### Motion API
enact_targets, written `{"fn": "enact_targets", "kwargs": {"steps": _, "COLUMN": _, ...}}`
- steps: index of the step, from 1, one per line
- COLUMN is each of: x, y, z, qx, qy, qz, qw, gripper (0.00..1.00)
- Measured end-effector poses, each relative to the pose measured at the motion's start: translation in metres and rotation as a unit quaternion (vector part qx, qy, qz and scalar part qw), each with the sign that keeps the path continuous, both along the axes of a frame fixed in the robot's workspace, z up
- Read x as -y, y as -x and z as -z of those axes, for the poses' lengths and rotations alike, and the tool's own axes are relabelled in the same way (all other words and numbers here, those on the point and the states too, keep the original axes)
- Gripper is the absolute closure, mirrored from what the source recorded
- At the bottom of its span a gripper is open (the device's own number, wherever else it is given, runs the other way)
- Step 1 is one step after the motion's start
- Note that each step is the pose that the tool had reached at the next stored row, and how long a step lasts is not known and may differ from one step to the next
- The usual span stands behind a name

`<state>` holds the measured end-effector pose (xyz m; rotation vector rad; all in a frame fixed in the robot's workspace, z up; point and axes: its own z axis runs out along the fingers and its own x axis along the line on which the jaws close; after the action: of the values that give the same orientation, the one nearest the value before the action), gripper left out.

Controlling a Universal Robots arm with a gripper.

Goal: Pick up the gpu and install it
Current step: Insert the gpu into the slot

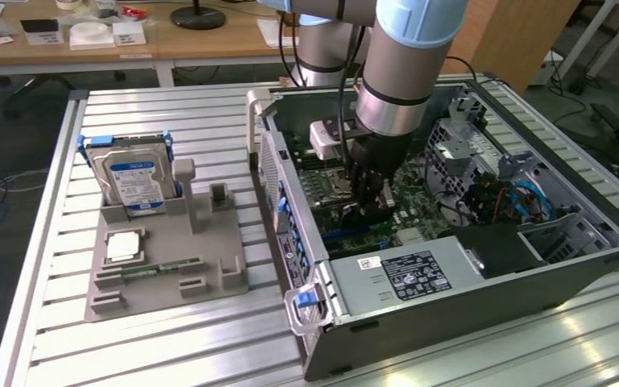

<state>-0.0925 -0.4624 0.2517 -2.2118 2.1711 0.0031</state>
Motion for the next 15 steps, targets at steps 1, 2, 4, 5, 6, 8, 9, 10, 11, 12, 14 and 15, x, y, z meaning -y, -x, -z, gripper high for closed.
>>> {"fn": "enact_targets", "kwargs": {"steps": 1, "x": 0.0000, "y": 0.0000, "z": 0.0001, "qx": 0.0000, "qy": 0.0000, "qz": 0.000, "qw": 1.0000, "gripper": 0.74}}
{"fn": "enact_targets", "kwargs": {"steps": 2, "x": 0.0000, "y": 0.0000, "z": 0.0001, "qx": 0.0000, "qy": 0.0001, "qz": 0.000, "qw": 1.0000, "gripper": 0.74}}
{"fn": "enact_targets", "kwargs": {"steps": 4, "x": 0.0001, "y": -0.0003, "z": 0.0001, "qx": 0.0000, "qy": 0.0003, "qz": 0.000, "qw": 1.0000, "gripper": 0.74}}
{"fn": "enact_targets", "kwargs": {"steps": 5, "x": 0.0002, "y": -0.0005, "z": 0.0002, "qx": 0.0001, "qy": 0.0003, "qz": 0.000, "qw": 1.0000, "gripper": 0.74}}
{"fn": "enact_targets", "kwargs": {"steps": 6, "x": 0.0002, "y": -0.0006, "z": 0.0005, "qx": 0.0001, "qy": 0.0004, "qz": 0.000, "qw": 1.0000, "gripper": 0.74}}
{"fn": "enact_targets", "kwargs": {"steps": 8, "x": 0.0003, "y": -0.0006, "z": 0.0013, "qx": 0.0001, "qy": 0.0005, "qz": 0.000, "qw": 1.0000, "gripper": 0.74}}
{"fn": "enact_targets", "kwargs": {"steps": 9, "x": 0.0003, "y": -0.0006, "z": 0.0013, "qx": 0.0000, "qy": 0.0005, "qz": 0.000, "qw": 1.0000, "gripper": 0.74}}
{"fn": "enact_targets", "kwargs": {"steps": 10, "x": 0.0003, "y": -0.0006, "z": 0.0013, "qx": 0.0000, "qy": 0.0005, "qz": 0.000, "qw": 1.0000, "gripper": 0.74}}
{"fn": "enact_targets", "kwargs": {"steps": 11, "x": 0.0003, "y": -0.0005, "z": 0.0013, "qx": 0.0000, "qy": 0.0005, "qz": 0.000, "qw": 1.0000, "gripper": 0.74}}
{"fn": "enact_targets", "kwargs": {"steps": 12, "x": 0.0003, "y": -0.0006, "z": 0.0013, "qx": 0.0000, "qy": 0.0005, "qz": 0.000, "qw": 1.0000, "gripper": 0.74}}
{"fn": "enact_targets", "kwargs": {"steps": 14, "x": 0.0003, "y": -0.0012, "z": 0.0014, "qx": -0.0003, "qy": 0.0005, "qz": 0.000, "qw": 1.0000, "gripper": 0.74}}
{"fn": "enact_targets", "kwargs": {"steps": 15, "x": 0.0003, "y": -0.0013, "z": 0.0014, "qx": -0.0003, "qy": 0.0005, "qz": 0.000, "qw": 1.0000, "gripper": 0.74}}
